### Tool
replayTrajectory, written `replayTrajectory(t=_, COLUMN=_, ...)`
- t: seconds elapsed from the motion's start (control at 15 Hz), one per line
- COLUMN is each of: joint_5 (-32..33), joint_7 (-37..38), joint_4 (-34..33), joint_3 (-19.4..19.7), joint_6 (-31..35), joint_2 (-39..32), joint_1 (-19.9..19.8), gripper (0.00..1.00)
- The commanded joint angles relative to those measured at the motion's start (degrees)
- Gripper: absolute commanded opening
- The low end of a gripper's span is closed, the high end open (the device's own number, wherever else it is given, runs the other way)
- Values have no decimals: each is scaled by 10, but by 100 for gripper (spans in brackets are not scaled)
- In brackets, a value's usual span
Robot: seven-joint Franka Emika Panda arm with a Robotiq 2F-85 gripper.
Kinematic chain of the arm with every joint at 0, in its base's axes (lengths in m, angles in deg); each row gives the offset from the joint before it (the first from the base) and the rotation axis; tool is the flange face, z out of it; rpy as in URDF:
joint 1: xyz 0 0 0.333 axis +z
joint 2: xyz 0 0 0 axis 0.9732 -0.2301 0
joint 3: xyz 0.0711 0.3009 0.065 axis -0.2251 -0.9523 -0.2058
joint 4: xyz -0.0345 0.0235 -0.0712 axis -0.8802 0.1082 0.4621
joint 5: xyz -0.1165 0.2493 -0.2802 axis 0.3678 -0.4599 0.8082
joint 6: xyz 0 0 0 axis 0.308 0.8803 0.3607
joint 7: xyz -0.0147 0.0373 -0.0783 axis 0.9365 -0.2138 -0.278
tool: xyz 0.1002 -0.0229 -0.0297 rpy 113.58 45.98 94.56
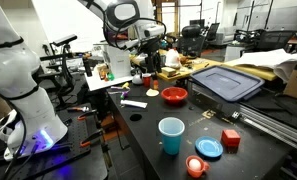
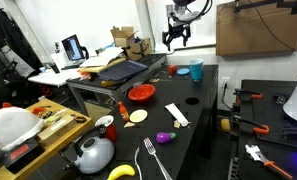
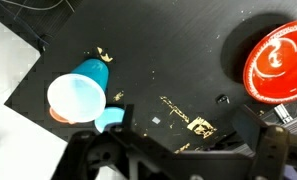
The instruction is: Move the stacked blue cups to the right.
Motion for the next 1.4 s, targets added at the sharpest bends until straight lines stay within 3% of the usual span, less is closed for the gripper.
replayTrajectory(t=0.0, joint_5=13, joint_7=-62, joint_4=-19, joint_3=-13, joint_6=-49, joint_2=10, joint_1=13, gripper=100)
replayTrajectory(t=0.73, joint_5=58, joint_7=-164, joint_4=-97, joint_3=-49, joint_6=-168, joint_2=-1, joint_1=48, gripper=100)
replayTrajectory(t=1.33, joint_5=77, joint_7=-157, joint_4=-191, joint_3=-74, joint_6=-298, joint_2=-29, joint_1=77, gripper=100)
